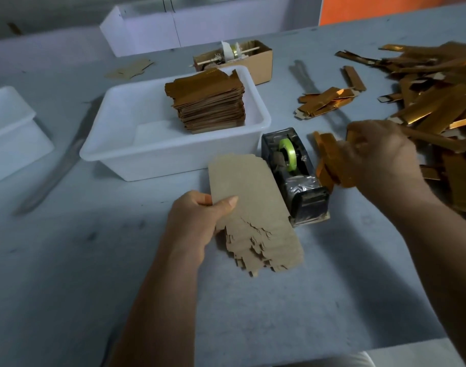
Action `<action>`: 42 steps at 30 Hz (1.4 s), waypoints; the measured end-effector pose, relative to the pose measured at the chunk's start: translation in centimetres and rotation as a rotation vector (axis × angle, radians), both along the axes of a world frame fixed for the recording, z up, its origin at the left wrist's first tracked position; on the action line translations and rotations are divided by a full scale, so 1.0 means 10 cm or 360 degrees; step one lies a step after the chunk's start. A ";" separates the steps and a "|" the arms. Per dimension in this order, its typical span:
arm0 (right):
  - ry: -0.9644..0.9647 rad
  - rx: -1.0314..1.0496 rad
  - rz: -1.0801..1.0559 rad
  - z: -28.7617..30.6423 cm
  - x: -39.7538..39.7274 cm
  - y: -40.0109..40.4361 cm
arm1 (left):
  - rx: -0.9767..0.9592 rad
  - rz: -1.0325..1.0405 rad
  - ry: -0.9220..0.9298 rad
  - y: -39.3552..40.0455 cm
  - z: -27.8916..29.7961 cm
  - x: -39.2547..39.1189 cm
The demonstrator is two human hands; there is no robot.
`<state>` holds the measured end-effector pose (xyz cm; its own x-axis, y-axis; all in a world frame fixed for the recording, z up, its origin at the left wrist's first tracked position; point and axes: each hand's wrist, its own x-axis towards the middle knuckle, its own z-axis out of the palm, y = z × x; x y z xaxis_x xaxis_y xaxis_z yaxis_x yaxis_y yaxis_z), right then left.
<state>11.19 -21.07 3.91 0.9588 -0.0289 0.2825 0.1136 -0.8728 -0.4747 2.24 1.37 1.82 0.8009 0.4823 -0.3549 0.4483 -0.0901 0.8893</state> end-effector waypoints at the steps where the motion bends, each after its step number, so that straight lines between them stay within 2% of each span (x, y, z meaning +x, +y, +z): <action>1: -0.0072 0.0065 0.0062 0.01 -0.07 0.04 | -0.0075 0.0019 0.0009 0.02 0.00 0.01; 5: -0.0195 0.0125 0.0217 0.04 -0.27 0.16 | -0.0114 0.0078 -0.0046 0.09 0.03 0.01; 10: -0.0137 0.0228 0.0233 0.08 -0.42 0.23 | 0.0367 0.0005 -0.0269 0.09 0.14 -0.05; 12: -0.0130 0.0333 0.0236 0.10 -0.48 0.24 | 0.0437 0.0045 -0.0397 0.05 0.21 -0.08; 13: -0.0112 0.0441 0.0232 0.11 -0.51 0.24 | 0.0388 0.0073 -0.0448 0.04 0.25 -0.09; 15: 0.0032 0.0808 0.0243 0.13 -0.60 0.27 | 0.0090 0.0050 -0.0491 0.00 0.34 -0.12; 18: 0.0485 0.1508 0.0395 0.19 -0.73 0.34 | -0.0382 -0.0189 -0.0452 -0.10 0.43 -0.17; 20: 0.0848 0.1821 0.0544 0.20 -0.79 0.39 | -0.0495 -0.0326 -0.0430 -0.18 0.42 -0.21; 23: 0.1000 0.2110 0.0587 0.17 -0.80 0.43 | -0.0596 -0.0415 -0.0403 -0.27 0.42 -0.22; 25: 0.1045 0.2103 0.0583 0.15 -0.80 0.42 | -0.0610 -0.0409 -0.0377 -0.29 0.42 -0.21; 28: 0.1088 0.2021 0.0663 0.12 -0.83 0.40 | -0.0457 -0.0375 -0.0383 -0.33 0.40 -0.17; 34: 0.0964 0.1819 0.0630 0.07 -0.86 0.32 | -0.0413 -0.0347 -0.0258 -0.41 0.34 -0.17; 38: 0.0828 0.1737 0.0564 0.03 -0.87 0.32 | -0.0266 -0.0271 -0.0316 -0.47 0.29 -0.15; 40: 0.0728 0.1620 0.0523 0.01 -0.89 0.34 | -0.0239 -0.0246 -0.0326 -0.49 0.27 -0.14; 42: 0.0562 0.1328 0.0464 -0.02 -0.90 0.35 | -0.0246 -0.0233 -0.0329 -0.50 0.27 -0.13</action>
